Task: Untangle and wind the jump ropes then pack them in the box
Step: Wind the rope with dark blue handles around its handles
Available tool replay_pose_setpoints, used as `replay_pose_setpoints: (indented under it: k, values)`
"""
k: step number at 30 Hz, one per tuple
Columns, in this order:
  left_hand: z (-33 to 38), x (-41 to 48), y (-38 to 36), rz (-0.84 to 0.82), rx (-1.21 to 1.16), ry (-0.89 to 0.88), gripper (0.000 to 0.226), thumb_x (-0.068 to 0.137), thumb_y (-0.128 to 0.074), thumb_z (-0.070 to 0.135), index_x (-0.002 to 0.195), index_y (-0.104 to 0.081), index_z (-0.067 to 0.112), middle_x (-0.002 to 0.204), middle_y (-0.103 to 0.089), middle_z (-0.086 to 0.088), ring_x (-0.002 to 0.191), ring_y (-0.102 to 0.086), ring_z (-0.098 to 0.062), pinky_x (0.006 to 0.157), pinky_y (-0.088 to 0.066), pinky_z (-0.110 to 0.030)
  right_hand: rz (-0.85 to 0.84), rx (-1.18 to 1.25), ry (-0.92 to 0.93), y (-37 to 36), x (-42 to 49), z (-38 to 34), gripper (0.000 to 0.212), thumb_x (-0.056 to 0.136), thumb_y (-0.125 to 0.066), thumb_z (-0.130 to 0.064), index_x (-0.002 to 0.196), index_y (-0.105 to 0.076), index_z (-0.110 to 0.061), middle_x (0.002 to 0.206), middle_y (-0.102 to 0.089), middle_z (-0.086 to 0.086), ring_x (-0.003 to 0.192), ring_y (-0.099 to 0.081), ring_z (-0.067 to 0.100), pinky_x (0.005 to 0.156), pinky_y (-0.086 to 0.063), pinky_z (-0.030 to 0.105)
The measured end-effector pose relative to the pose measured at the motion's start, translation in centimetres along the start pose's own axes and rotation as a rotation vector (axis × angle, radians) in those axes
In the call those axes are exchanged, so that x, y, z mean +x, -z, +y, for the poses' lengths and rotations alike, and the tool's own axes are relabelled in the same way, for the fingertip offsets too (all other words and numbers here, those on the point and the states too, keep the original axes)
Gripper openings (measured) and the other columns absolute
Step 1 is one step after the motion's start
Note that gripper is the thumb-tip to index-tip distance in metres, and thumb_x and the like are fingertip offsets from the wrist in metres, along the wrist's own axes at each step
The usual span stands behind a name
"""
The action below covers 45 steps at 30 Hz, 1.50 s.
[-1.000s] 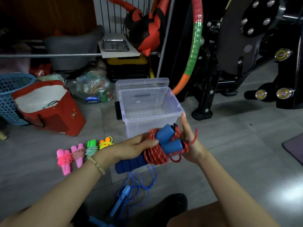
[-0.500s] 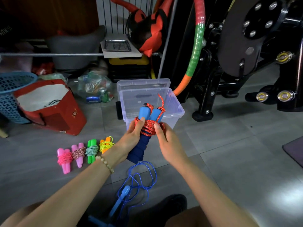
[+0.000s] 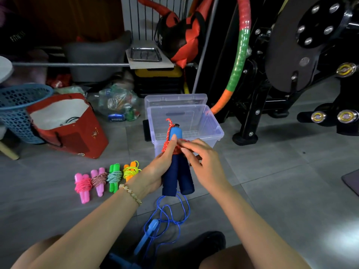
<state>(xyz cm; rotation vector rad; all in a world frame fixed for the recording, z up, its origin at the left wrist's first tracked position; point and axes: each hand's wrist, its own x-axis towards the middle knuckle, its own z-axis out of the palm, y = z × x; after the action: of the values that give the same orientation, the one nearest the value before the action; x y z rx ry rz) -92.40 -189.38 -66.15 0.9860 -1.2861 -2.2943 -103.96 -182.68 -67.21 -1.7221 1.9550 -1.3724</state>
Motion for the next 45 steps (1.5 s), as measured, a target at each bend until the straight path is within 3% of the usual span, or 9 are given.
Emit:
replay_pose_setpoints:
  k: [2, 6, 11, 21, 27, 32, 35, 42, 45]
  values:
    - [-0.2, -0.2, -0.2, 0.041, -0.010, -0.023, 0.054, 0.090, -0.041, 0.059, 0.117, -0.061, 0.017, 0.098, -0.072, -0.005, 0.080, -0.070, -0.013, 0.063, -0.056, -0.020, 0.076, -0.074, 0.052, 0.1, 0.2, 0.2, 0.026, 0.089, -0.057, -0.033, 0.103, -0.073, -0.018, 0.092, -0.053, -0.012, 0.081, -0.054, 0.004, 0.066, -0.044, 0.015]
    - [-0.3, -0.4, -0.4, 0.008, -0.046, -0.018, 0.053, 0.091, -0.042, 0.055, 0.122, -0.059, 0.015, 0.113, -0.069, -0.012, 0.087, -0.069, -0.018, 0.065, -0.057, -0.023, 0.091, -0.037, 0.057, 0.7, 0.3, 0.3, 0.017, 0.085, -0.066, -0.026, 0.097, -0.075, -0.019, 0.111, -0.062, -0.010, 0.101, -0.059, 0.003, 0.088, -0.049, 0.023]
    - [-0.1, -0.5, 0.0, -0.050, -0.055, -0.008, 0.047, 0.090, -0.045, 0.053, 0.117, -0.062, 0.018, 0.115, -0.068, -0.012, 0.098, -0.067, -0.026, 0.081, -0.058, -0.032, 0.086, -0.023, 0.071, 1.4, 0.1, -0.1, 0.016, 0.084, -0.070, -0.022, 0.098, -0.072, -0.017, 0.094, -0.069, -0.009, 0.088, -0.064, 0.005, 0.081, -0.052, 0.027]
    - [-0.5, -0.4, 0.1, -0.086, 0.063, -0.061, 0.043, 0.091, -0.044, 0.049, 0.104, -0.063, 0.013, 0.089, -0.075, -0.006, 0.075, -0.071, -0.019, 0.069, -0.059, -0.027, 0.164, 0.378, -0.179, 2.3, 0.3, -0.8, 0.011, 0.088, -0.063, -0.008, 0.086, -0.068, -0.018, 0.076, -0.070, -0.015, 0.073, -0.064, -0.002, 0.068, -0.047, 0.013]
    - [0.2, -0.4, 0.6, -0.090, 0.099, -0.094, 0.052, 0.079, -0.050, 0.053, 0.110, -0.061, 0.014, 0.095, -0.074, -0.009, 0.082, -0.071, -0.021, 0.070, -0.058, -0.030, -0.038, 0.209, -0.149, 2.7, -0.1, -0.5, 0.008, 0.092, -0.059, -0.016, 0.084, -0.058, -0.020, 0.084, -0.061, -0.009, 0.077, -0.054, 0.005, 0.070, -0.038, 0.011]
    - [0.2, -0.4, 0.5, -0.120, 0.148, -0.101, 0.046, 0.081, -0.050, 0.049, 0.105, -0.062, 0.012, 0.089, -0.074, -0.007, 0.078, -0.071, -0.020, 0.065, -0.057, -0.028, 0.049, 0.352, -0.226, 2.5, -0.1, -0.7, 0.013, 0.091, -0.060, -0.013, 0.089, -0.063, -0.025, 0.086, -0.066, -0.010, 0.082, -0.060, 0.007, 0.075, -0.049, 0.032]
    - [0.3, -0.4, 0.7, -0.107, 0.156, -0.097, 0.050, 0.081, -0.051, 0.051, 0.108, -0.061, 0.010, 0.092, -0.074, -0.009, 0.080, -0.071, -0.022, 0.066, -0.058, -0.030, 0.040, 0.401, -0.225, 2.8, 0.0, -1.0, 0.020, 0.091, -0.058, -0.008, 0.094, -0.069, -0.024, 0.093, -0.070, -0.009, 0.085, -0.063, 0.006, 0.077, -0.051, 0.024]
    - [0.2, -0.1, 0.8, -0.079, 0.155, -0.028, 0.057, 0.076, -0.052, 0.058, 0.107, -0.063, 0.011, 0.095, -0.074, -0.011, 0.084, -0.071, -0.025, 0.070, -0.057, -0.033, 0.038, 0.080, -0.011, 2.9, -0.1, -0.6, 0.020, 0.091, -0.060, -0.010, 0.104, -0.072, -0.019, 0.090, -0.067, -0.007, 0.080, -0.060, 0.003, 0.074, -0.045, 0.013]
    - [0.4, -0.1, 1.0, -0.073, 0.171, -0.014, 0.059, 0.075, -0.052, 0.059, 0.106, -0.064, 0.011, 0.093, -0.074, -0.011, 0.082, -0.071, -0.025, 0.075, -0.057, -0.036, 0.023, -0.103, 0.098, 2.3, -0.5, -0.5, 0.021, 0.092, -0.056, -0.015, 0.106, -0.072, -0.016, 0.086, -0.063, -0.004, 0.073, -0.058, 0.011, 0.068, -0.050, 0.026]
